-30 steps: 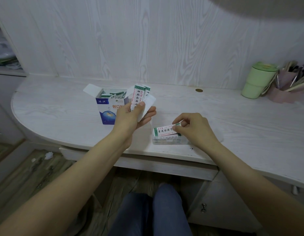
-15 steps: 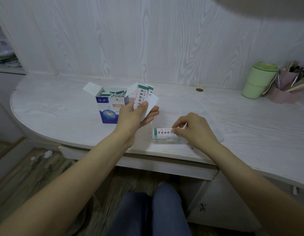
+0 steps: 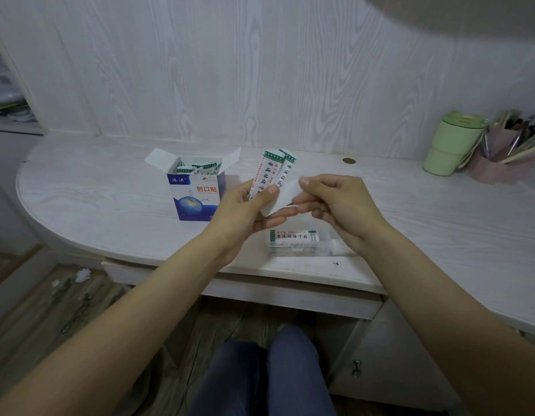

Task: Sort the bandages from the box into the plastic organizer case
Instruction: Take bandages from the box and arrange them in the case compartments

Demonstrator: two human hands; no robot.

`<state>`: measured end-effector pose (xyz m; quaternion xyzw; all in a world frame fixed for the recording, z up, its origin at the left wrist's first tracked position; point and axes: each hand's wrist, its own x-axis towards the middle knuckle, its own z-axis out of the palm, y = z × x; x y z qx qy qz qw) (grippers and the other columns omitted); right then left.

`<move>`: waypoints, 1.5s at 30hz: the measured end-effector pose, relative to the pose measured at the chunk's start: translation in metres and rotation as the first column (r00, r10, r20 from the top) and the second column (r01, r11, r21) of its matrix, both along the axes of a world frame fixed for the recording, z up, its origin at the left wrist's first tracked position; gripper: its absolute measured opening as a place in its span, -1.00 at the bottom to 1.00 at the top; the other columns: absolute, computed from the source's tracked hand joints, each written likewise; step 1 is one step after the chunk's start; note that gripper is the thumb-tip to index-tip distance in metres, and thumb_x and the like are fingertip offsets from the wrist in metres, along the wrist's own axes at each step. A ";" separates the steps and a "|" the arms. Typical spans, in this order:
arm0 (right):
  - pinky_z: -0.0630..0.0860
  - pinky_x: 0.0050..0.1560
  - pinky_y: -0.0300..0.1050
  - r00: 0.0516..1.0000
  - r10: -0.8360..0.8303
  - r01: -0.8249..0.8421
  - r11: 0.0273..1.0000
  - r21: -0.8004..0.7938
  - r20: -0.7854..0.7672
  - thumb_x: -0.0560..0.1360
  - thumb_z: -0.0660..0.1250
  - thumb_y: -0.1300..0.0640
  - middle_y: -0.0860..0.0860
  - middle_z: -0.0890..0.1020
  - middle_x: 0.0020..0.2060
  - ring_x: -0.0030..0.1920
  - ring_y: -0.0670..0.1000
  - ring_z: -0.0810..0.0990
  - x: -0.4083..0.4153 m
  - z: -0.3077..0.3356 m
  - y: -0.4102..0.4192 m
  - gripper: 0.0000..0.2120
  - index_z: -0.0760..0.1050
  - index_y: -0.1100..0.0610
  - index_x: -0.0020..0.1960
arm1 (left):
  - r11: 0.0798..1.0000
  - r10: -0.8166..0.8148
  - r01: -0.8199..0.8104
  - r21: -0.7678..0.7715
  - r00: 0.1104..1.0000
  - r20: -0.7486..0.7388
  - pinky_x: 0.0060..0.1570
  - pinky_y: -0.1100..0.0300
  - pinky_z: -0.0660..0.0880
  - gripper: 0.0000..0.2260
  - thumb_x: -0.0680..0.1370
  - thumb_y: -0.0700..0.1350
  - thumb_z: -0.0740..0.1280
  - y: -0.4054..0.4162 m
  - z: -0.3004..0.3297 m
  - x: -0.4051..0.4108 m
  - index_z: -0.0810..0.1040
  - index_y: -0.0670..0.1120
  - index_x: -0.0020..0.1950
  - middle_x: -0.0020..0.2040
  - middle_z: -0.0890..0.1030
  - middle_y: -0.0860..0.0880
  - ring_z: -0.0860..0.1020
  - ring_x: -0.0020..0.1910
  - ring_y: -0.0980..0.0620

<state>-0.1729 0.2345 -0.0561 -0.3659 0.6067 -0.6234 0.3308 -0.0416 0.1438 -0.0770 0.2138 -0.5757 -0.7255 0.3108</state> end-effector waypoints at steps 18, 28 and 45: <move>0.47 -0.31 -0.38 0.887 0.024 0.096 0.967 0.235 -0.462 0.47 0.40 0.26 0.07 0.65 -0.34 -0.44 -0.21 0.55 -0.028 -0.029 0.003 -0.91 0.62 0.14 -0.20 | 0.959 0.260 -0.246 -0.139 0.961 0.094 -0.10 0.28 0.59 -0.89 0.61 -0.15 0.23 -0.012 -0.010 0.003 0.54 -0.09 -0.04 -0.18 0.67 -0.02 0.67 -0.22 0.13; 0.41 -0.30 -0.50 0.725 0.067 0.136 0.962 0.238 -0.685 0.44 0.44 0.19 -0.01 0.65 -0.33 -0.33 -0.18 0.54 -0.023 -0.038 -0.002 -0.94 0.63 0.08 -0.21 | 0.730 0.378 -0.065 -0.681 0.868 0.322 -0.28 0.60 0.38 -0.81 0.61 -0.08 0.23 -0.012 -0.024 0.004 0.53 -0.09 0.17 -0.14 0.63 0.08 0.53 -0.20 0.35; 0.40 -0.25 -0.40 0.623 0.174 0.113 0.945 0.307 -0.762 0.49 0.39 0.05 -0.06 0.66 -0.23 -0.19 -0.17 0.55 -0.022 -0.029 0.004 -0.88 0.64 0.08 -0.15 | 0.762 0.351 -0.061 -0.644 0.875 0.333 -0.23 0.48 0.41 -0.92 0.60 -0.09 0.25 -0.011 -0.021 0.007 0.52 -0.02 0.04 -0.21 0.63 0.12 0.59 -0.23 0.31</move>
